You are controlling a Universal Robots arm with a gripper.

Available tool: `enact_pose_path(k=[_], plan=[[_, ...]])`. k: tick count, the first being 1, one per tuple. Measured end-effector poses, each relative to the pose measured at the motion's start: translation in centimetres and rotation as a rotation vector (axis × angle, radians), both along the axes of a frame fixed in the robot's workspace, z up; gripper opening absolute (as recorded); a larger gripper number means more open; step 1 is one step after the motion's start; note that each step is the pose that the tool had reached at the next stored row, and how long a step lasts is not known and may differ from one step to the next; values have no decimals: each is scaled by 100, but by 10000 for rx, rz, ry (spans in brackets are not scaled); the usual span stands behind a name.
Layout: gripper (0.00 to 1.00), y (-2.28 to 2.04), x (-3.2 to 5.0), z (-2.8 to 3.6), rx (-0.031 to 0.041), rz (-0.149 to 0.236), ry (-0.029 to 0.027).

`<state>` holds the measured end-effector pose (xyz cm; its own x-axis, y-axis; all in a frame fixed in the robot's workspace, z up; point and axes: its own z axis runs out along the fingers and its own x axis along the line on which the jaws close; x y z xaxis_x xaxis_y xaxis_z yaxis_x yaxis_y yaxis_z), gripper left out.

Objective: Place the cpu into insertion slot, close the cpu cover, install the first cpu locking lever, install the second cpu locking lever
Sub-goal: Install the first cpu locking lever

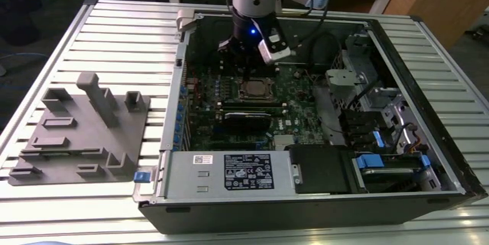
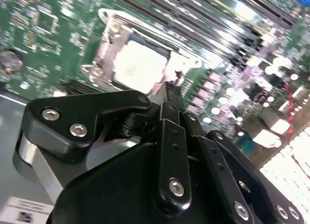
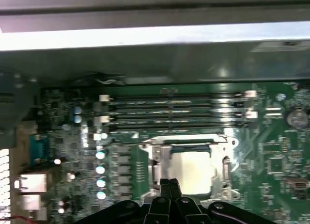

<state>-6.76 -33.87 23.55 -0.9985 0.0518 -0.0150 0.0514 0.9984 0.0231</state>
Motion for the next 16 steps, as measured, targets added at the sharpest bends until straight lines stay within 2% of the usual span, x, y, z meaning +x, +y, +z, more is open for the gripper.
enact_pose_path(k=[16], plan=[[11,0,-5,16,0,1,0]])
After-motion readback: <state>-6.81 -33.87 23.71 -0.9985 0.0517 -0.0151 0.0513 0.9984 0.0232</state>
